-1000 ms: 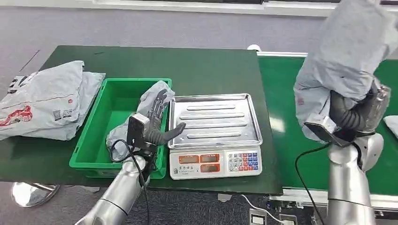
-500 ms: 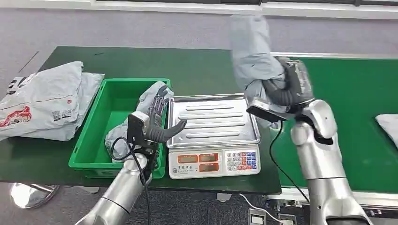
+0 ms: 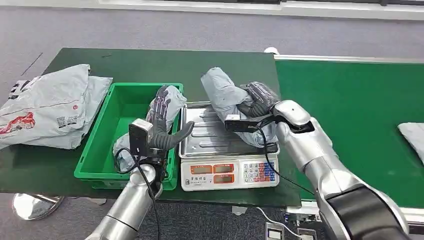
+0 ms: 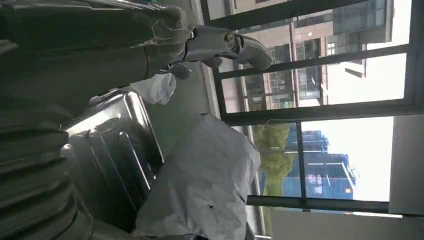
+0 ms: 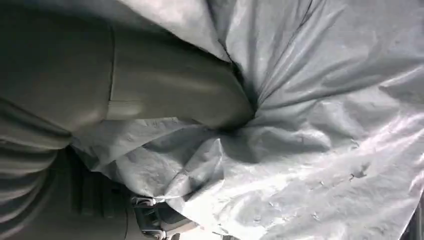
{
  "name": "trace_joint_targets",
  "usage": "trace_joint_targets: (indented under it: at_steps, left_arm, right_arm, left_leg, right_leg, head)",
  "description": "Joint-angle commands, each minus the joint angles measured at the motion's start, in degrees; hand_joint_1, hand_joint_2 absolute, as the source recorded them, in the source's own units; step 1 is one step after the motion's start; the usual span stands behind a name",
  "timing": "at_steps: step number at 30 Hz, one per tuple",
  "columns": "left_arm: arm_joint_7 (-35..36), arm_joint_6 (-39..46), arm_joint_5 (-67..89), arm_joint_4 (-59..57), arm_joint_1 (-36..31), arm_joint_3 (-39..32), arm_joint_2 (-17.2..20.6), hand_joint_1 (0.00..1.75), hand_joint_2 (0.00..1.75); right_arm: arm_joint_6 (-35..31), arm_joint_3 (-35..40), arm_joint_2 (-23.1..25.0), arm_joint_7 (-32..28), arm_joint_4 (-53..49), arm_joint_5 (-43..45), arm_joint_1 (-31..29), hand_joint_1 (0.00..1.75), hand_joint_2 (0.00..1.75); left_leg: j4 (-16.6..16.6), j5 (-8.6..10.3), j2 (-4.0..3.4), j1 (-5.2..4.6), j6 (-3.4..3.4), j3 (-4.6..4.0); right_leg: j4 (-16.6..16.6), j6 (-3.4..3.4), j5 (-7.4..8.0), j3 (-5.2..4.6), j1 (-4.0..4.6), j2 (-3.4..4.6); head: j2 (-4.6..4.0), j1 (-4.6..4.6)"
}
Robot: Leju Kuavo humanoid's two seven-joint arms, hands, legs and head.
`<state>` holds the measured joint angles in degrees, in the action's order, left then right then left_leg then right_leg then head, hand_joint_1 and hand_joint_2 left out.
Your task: Moved the parcel from conveyor to table for the left to box.
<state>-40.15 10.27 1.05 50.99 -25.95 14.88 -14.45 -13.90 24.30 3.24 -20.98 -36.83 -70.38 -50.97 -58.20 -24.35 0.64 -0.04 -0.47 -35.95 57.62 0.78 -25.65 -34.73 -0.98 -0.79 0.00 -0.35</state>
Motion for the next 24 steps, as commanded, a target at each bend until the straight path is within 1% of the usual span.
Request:
trace_joint_targets:
  at_steps: [1, 2, 4, 5, 7, 8, 9, 10, 12, 13, 14, 15, 16, 18, 19, 20, 21, 22, 23, 24]
  left_arm:
    - [0.2, 0.1, -0.2, -1.1, -1.0, 2.6, 1.9, 0.00, 1.75]
    - [0.2, 1.1, -0.6, -0.7, -0.8, 2.3, 1.6, 0.00, 1.75]
    - [0.2, 2.8, -0.7, -1.1, -1.0, 2.2, 1.4, 0.00, 1.75]
    - [0.2, 6.1, -0.3, -0.6, -1.1, 2.5, 1.2, 0.00, 1.75]
    - [0.2, 11.1, 0.4, 0.3, -1.0, 4.0, 1.1, 0.00, 1.75]
    - [0.2, 11.7, 0.4, 0.3, -1.0, 4.2, 1.1, 0.00, 1.75]
    - [0.2, 12.3, -0.1, 0.0, -1.1, 4.4, 1.1, 0.00, 1.75]
    - [0.2, 13.2, -0.2, -0.4, -1.3, 4.5, 0.9, 0.00, 1.75]
    - [0.2, 14.1, -0.6, -1.0, -1.8, 4.6, 0.8, 0.00, 1.75]
    - [0.2, 14.4, -0.8, -1.3, -2.0, 4.5, 0.8, 0.00, 1.75]
    - [0.2, 15.7, -0.9, -1.4, -2.1, 4.2, 0.8, 0.00, 1.75]
    - [0.2, 15.4, -1.6, -1.8, -2.4, 3.8, 0.8, 0.00, 1.75]
    - [0.2, 14.0, -2.1, -2.3, -2.8, 3.5, 0.9, 0.00, 1.75]
    - [0.2, 13.4, -2.0, -2.4, -2.9, 3.4, 0.9, 0.00, 1.75]
    - [0.2, 12.4, -1.6, -2.9, -3.3, 3.8, 0.8, 0.00, 1.75]
    - [0.2, 11.2, -1.7, -3.0, -3.2, 4.1, 0.8, 0.00, 1.75]
    - [0.2, 11.2, -1.6, -3.5, -3.5, 4.1, 0.6, 0.00, 1.75]
    - [0.2, 11.2, -1.6, -3.5, -3.5, 4.1, 0.6, 0.00, 1.75]
    - [0.2, 11.2, -1.6, -3.5, -3.5, 4.1, 0.6, 0.00, 1.75]
    - [0.2, 11.2, -1.6, -3.5, -3.5, 4.1, 0.6, 0.00, 1.75]
  right_arm:
    - [0.2, 4.1, 0.7, 0.0, 7.7, 0.1, -5.1, 1.75, 1.75]
    - [1.3, 5.8, 1.1, 0.9, 10.5, -1.0, -6.1, 1.75, 1.75]
    - [3.3, 7.0, 2.5, 1.1, 14.0, 0.1, -7.2, 1.75, 1.75]
    - [6.9, 8.3, 3.8, 1.9, 16.2, 1.1, -7.8, 1.75, 1.75]
    - [8.5, 9.9, 4.5, 1.8, 17.2, 2.3, -7.6, 1.75, 1.75]
    - [8.6, 10.0, 4.6, 1.7, 17.3, 2.6, -7.4, 1.75, 1.75]
    - [9.7, 9.8, 4.8, -0.3, 17.4, 4.5, -6.9, 1.75, 1.75]
    - [10.8, 10.6, 4.7, -1.0, 17.6, 4.8, -6.8, 1.75, 1.75]
    - [11.7, 11.6, 4.6, -4.6, 17.2, 6.1, -6.3, 1.75, 1.75]
    - [12.5, 12.5, 4.6, -3.4, 17.6, 5.9, -6.4, 1.75, 1.75]
    - [13.1, 13.7, 4.7, -1.7, 17.8, 5.8, -6.5, 1.75, 1.75]
    - [14.1, 14.3, 4.8, -0.9, 18.1, 5.9, -6.6, 1.75, 1.75]
    - [15.4, 13.9, 4.8, -1.1, 18.3, 7.2, -6.4, 1.75, 1.75]
    - [15.7, 13.2, 4.6, -2.4, 18.1, 8.7, -6.0, 1.75, 1.75]
    - [16.8, 10.7, 4.3, -7.3, 17.4, 13.2, -4.8, 1.75, 1.75]
    - [19.1, 8.7, 4.0, -11.1, 17.1, 16.9, -4.0, 1.69, 1.75]
    - [19.5, 7.4, 3.4, -12.7, 16.7, 19.3, -3.4, 1.08, 1.75]
    - [19.5, 7.4, 3.4, -12.7, 16.7, 19.3, -3.4, 1.08, 1.75]
    - [19.5, 7.4, 3.4, -12.7, 16.7, 19.3, -3.4, 1.08, 1.75]
    - [19.5, 7.4, 3.4, -12.7, 16.7, 19.3, -3.4, 1.08, 1.75]
  left_leg:
    - [0.0, -0.06, -0.21, 0.05, -0.05, 0.23]
    - [0.0, -0.04, -0.17, 0.02, -0.03, 0.17]
    - [0.0, -0.07, -0.25, 0.01, -0.04, 0.21]
    - [0.0, -0.10, -0.36, 0.06, -0.06, 0.28]
    - [0.0, -0.05, -0.21, 0.03, -0.03, 0.14]
    - [0.1, -0.08, -0.31, 0.05, -0.05, 0.26]
    - [0.1, -0.09, -0.34, 0.08, -0.06, 0.39]
    - [0.1, -0.08, -0.31, 0.09, -0.06, 0.34]
    - [0.0, -0.03, -0.11, 0.04, -0.03, 0.16]
    - [0.1, -0.06, -0.18, 0.09, -0.04, 0.30]
    - [0.0, -0.05, -0.14, 0.05, -0.03, 0.23]
    - [0.0, -0.03, -0.14, 0.05, -0.02, 0.15]
    - [0.0, -0.06, -0.23, 0.06, -0.03, 0.28]
    - [0.0, -0.03, -0.18, 0.05, -0.02, 0.17]
    - [0.1, -0.04, -0.22, 0.07, -0.04, 0.27]
    - [0.0, -0.01, -0.15, 0.06, -0.04, 0.19]
    - [0.1, -0.03, -0.21, 0.12, -0.07, 0.39]
    - [0.1, 0.03, 0.03, 0.10, -0.05, 0.29]
    - [0.1, 0.04, 0.08, 0.13, -0.04, 0.34]
    - [0.1, 0.01, -0.02, 0.09, -0.04, 0.31]
  right_leg:
    - [-0.1, -0.09, 0.01, 0.18, 0.06, 0.22]
    - [0.0, -0.07, 0.01, 0.12, 0.03, 0.17]
    - [0.0, -0.07, 0.00, 0.12, 0.02, 0.25]
    - [-0.1, -0.10, 0.02, 0.18, 0.07, 0.36]
    - [0.0, -0.05, 0.02, 0.08, 0.04, 0.21]
    - [-0.1, -0.07, 0.02, 0.18, 0.06, 0.30]
    - [-0.1, -0.10, 0.01, 0.30, 0.09, 0.33]
    - [-0.1, -0.09, 0.01, 0.26, 0.10, 0.29]
    - [0.0, -0.04, -0.01, 0.12, 0.05, 0.09]
    - [-0.1, -0.07, -0.01, 0.26, 0.10, 0.16]
    - [-0.1, -0.05, -0.01, 0.19, 0.06, 0.12]
    - [0.0, -0.04, 0.00, 0.10, 0.05, 0.12]
    - [-0.1, -0.06, 0.00, 0.22, 0.07, 0.21]
    - [0.0, -0.05, 0.01, 0.12, 0.05, 0.16]
    - [-0.1, -0.07, 0.02, 0.22, 0.07, 0.20]
    - [-0.1, -0.06, 0.01, 0.15, 0.06, 0.12]
    - [-0.2, -0.11, 0.03, 0.35, 0.12, 0.19]
    - [-0.2, -0.07, 0.01, 0.33, 0.10, -0.06]
    - [-0.2, -0.08, 0.01, 0.40, 0.13, -0.11]
    - [-0.2, -0.06, 0.00, 0.30, 0.09, -0.01]
  head:
    - [0.00, 0.00]
    - [0.00, 0.00]
    - [0.00, 0.00]
    - [0.00, 0.00]
    - [0.00, 0.00]
    - [0.00, 0.00]
    - [0.00, 0.00]
    - [0.00, 0.00]
    - [0.00, 0.00]
    - [0.00, 0.00]
    - [0.00, 0.00]
    - [0.00, 0.00]
    - [0.00, 0.00]
    - [0.00, 0.00]
    - [0.00, 0.00]
    - [0.00, 0.00]
    - [0.00, 0.00]
    - [0.00, 0.00]
    - [0.00, 0.00]
    - [0.00, 0.00]
